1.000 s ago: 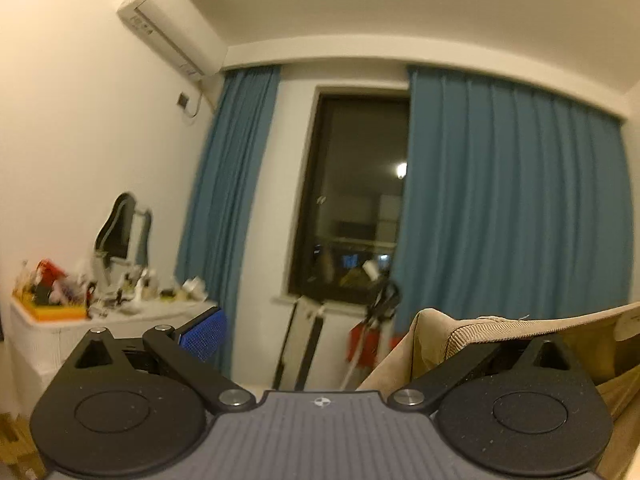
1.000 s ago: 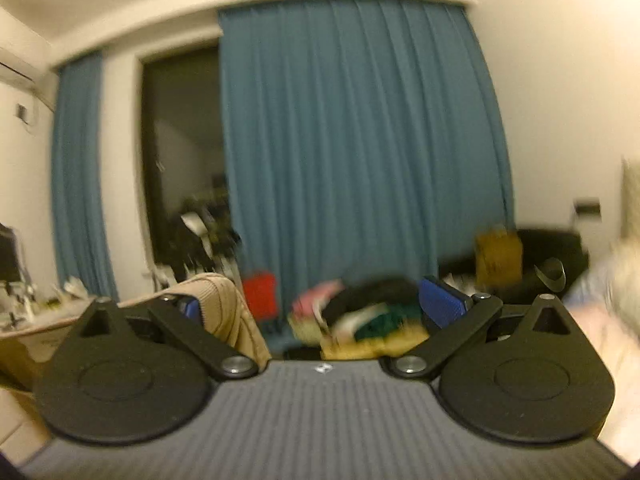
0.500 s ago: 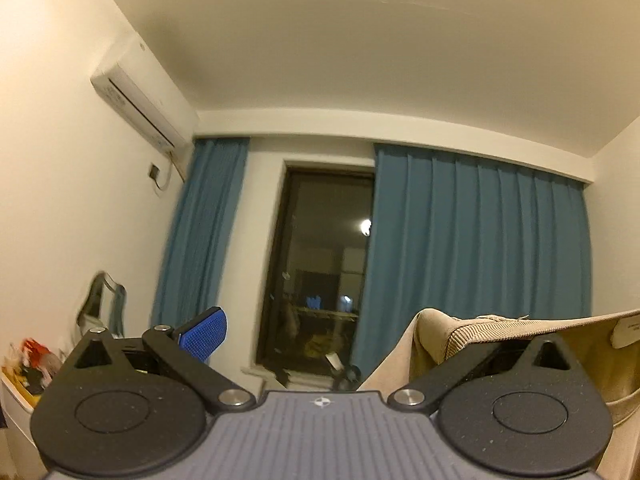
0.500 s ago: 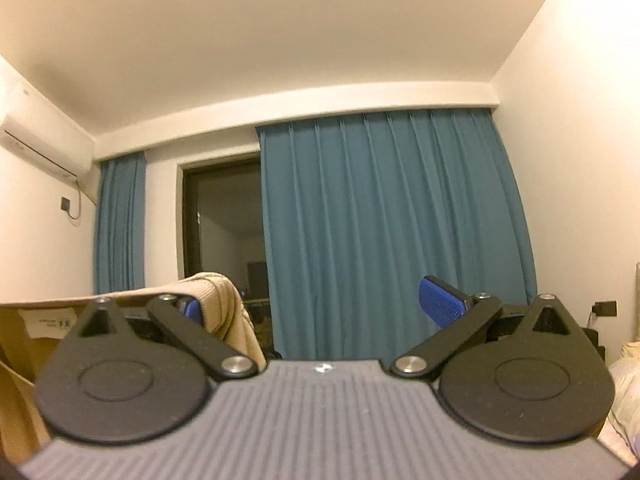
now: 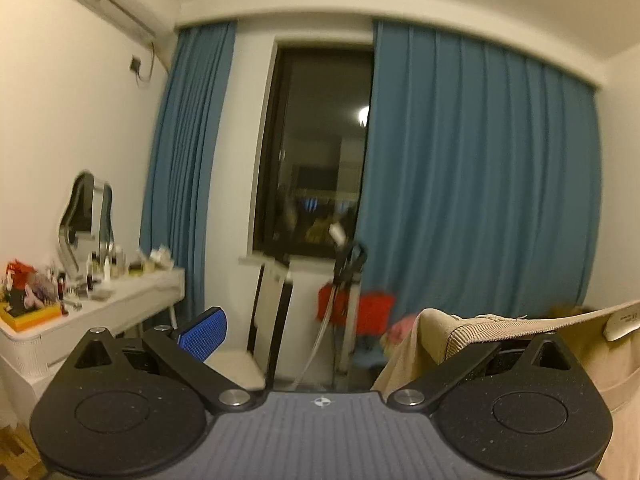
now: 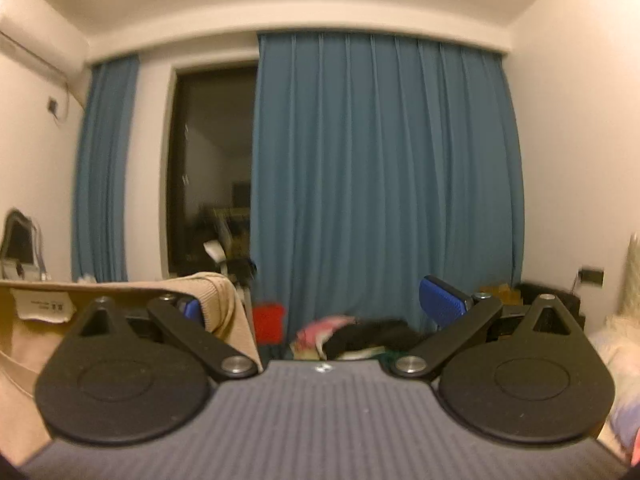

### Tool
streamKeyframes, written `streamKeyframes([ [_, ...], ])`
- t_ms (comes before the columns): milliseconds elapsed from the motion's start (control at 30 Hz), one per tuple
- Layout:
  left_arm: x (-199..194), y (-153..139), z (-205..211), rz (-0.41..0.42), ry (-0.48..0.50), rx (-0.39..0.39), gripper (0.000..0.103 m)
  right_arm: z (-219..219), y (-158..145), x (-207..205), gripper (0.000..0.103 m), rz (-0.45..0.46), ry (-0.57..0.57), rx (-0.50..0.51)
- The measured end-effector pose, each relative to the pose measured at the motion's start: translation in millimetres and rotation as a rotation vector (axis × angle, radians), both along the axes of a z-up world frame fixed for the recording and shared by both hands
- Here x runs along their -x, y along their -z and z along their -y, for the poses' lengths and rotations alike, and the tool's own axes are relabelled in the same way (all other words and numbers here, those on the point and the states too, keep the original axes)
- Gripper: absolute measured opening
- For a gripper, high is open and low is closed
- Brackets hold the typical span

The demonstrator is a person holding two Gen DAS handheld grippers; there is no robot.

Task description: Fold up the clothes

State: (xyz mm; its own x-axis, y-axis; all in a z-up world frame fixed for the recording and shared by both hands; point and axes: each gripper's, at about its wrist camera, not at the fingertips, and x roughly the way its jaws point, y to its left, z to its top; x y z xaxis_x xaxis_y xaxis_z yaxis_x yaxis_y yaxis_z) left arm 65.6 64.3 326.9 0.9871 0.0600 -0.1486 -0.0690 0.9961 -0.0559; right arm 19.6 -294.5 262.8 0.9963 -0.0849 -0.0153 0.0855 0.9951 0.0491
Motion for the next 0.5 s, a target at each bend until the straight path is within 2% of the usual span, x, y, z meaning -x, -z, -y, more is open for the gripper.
streamKeyframes([
  [133,-86,34,4,-0.027,-0.041,0.029,0.103,0,33,-86,0.103,-0.083,0.011,-0.039],
  [300,-204,89,8,-0.037,-0.098,0.090,0.103,-6,77,-200,0.103,-0.118,0.052,-0.067],
  [467,-340,190,12,-0.116,-0.130,0.063,0.103,-7,161,-317,0.103,-0.177,0.086,-0.028],
  [500,-363,216,10,-0.156,-0.130,0.073,0.103,-7,181,-338,0.103,-0.187,0.083,-0.012],
])
